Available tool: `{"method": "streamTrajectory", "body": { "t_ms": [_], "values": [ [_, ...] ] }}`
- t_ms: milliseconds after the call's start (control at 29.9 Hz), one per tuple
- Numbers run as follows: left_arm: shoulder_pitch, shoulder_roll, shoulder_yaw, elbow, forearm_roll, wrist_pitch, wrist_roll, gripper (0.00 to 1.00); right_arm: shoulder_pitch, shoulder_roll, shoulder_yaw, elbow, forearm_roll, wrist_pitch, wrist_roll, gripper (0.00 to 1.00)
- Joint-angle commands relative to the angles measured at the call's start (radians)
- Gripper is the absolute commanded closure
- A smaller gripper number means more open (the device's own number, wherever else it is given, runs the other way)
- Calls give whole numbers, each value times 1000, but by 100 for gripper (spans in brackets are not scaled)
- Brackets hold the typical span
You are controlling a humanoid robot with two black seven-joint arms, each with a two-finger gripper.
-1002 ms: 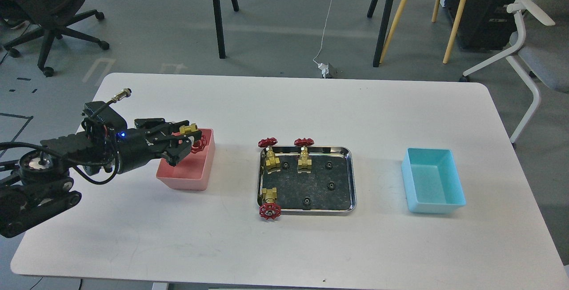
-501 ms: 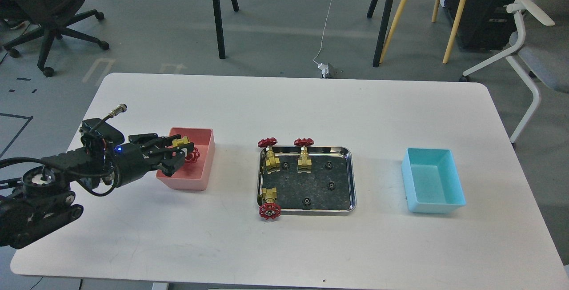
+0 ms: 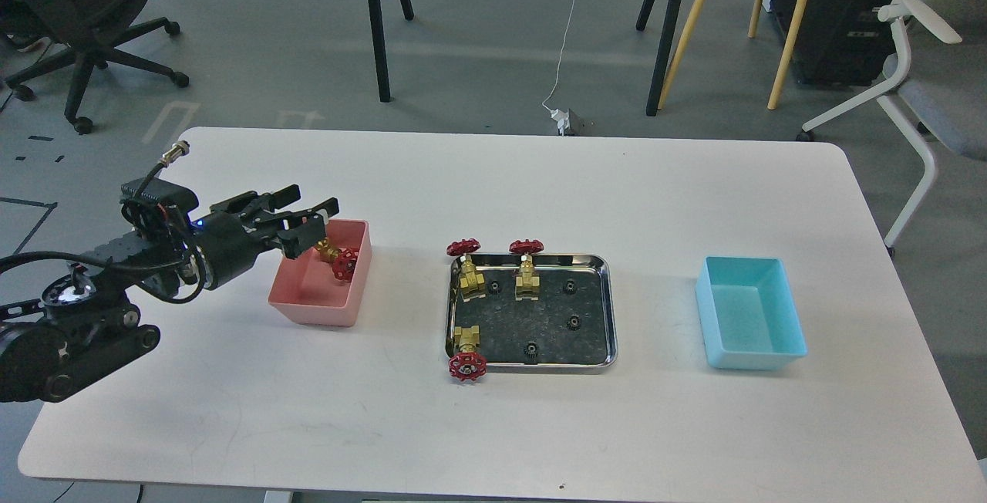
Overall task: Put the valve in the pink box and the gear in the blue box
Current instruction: 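Open the left hand to drop the valve into the pink box, then withdraw the left arm and reach the right hand toward the tray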
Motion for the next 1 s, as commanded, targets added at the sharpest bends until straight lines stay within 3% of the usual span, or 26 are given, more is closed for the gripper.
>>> {"method": "streamTrajectory", "body": {
  "t_ms": [0,67,267,468,701,969],
  "values": [
    [-11,2,-120,-1,-96,-23,-3,5,-10,30,-1,16,-3,9,8,1],
    [-34,7,-211,1,-200,-84,-3,3,-20,55,-14,19,-23,19,11,1],
    [-205,48,-383,62,-519,-417,11,2,-22,128,-61,87,-132,57,11,1],
    [-410,47,-401,189,-732,-558,51,2,-46,141,-171,232,-278,75,12,1],
    [-486,43,-403,240,-793,-598,54,2,-39,256,-371,316,-485,83,21,1],
    [-516,42,-403,252,-793,-591,53,2,33,441,-647,257,-715,121,90,1]
  ]
}}
